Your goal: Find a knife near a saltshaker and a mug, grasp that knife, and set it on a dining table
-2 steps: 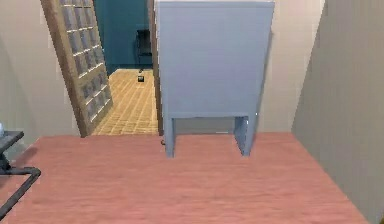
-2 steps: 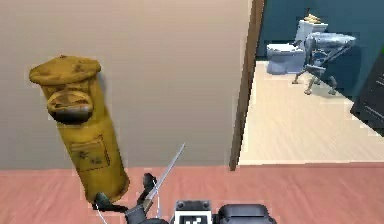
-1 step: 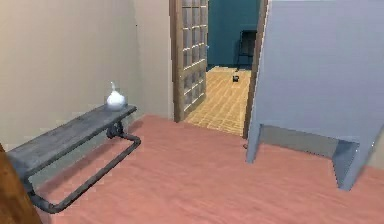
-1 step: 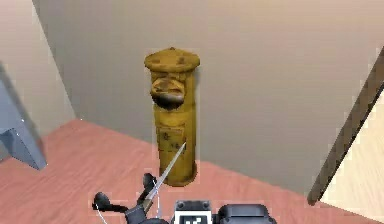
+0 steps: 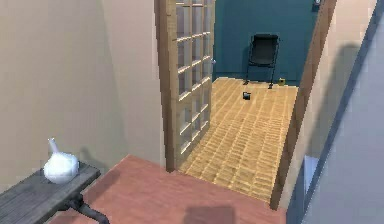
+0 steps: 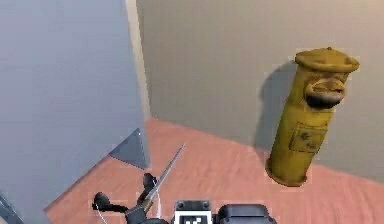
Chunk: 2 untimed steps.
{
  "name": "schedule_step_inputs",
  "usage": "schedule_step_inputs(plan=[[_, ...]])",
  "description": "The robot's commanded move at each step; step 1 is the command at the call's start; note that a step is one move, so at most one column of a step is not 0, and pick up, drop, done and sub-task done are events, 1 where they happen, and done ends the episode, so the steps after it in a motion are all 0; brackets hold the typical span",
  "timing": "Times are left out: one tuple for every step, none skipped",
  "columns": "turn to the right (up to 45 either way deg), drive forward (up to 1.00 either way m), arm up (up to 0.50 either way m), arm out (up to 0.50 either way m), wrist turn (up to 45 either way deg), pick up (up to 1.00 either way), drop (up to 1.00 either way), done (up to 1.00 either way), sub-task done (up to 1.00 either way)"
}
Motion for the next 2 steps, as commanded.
schedule_step_inputs(plan=[[0.0, 0.70, 0.00, 0.00, 0.0, 0.00, 0.00, 0.00, 0.00], [21.0, 0.00, 0.00, 0.00, 0.0, 0.00, 0.00, 0.00, 0.00]])
